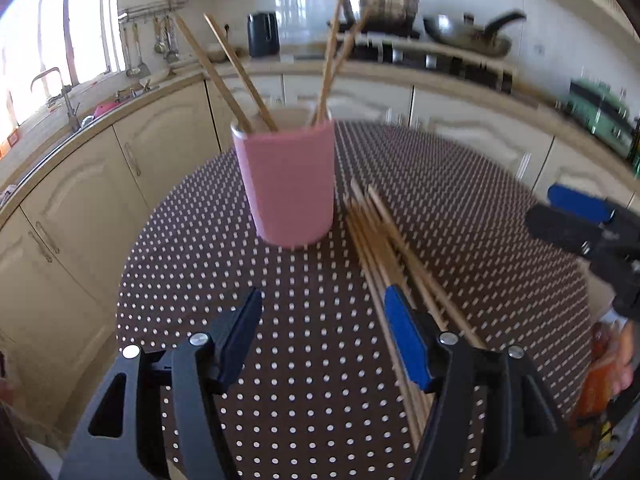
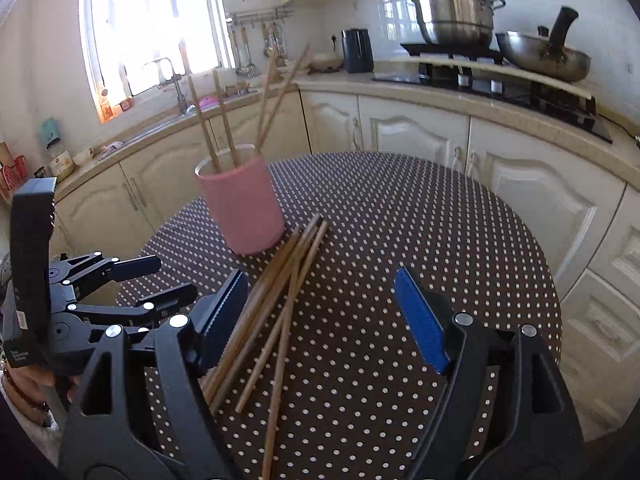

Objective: Organize utensils
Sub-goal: 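Move both open tools back down to the remaining chopstick pile, then close the left tool on one chopstick while the right tool grasps another chopstick, then lift the left tool's chopstick over the pink cup while the right tool carries its chopstick there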

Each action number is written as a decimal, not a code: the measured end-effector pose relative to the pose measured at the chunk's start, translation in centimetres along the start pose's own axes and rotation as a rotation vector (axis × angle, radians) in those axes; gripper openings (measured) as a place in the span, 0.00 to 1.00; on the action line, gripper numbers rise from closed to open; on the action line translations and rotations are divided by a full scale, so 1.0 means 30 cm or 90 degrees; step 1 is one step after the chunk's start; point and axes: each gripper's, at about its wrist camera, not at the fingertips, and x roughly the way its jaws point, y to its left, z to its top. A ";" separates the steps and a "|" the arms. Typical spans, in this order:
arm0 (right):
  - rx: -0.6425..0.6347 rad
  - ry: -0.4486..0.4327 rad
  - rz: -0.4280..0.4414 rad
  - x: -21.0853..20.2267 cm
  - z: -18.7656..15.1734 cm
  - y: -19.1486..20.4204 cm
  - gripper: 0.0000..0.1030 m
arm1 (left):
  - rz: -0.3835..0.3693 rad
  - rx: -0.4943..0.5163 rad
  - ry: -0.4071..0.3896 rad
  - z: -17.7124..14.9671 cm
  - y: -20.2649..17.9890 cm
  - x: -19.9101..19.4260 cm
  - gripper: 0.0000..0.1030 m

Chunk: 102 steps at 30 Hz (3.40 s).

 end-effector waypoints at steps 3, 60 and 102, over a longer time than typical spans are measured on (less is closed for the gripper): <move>0.007 0.022 0.004 0.029 -0.024 -0.016 0.73 | 0.002 0.018 0.036 -0.017 -0.026 0.057 0.61; -0.081 0.371 0.004 0.389 -0.001 0.048 0.18 | -0.028 -0.018 0.186 0.081 -0.028 0.250 0.62; 0.030 0.303 0.113 0.299 0.087 -0.102 0.06 | -0.122 -0.023 0.040 0.064 -0.053 -0.055 0.04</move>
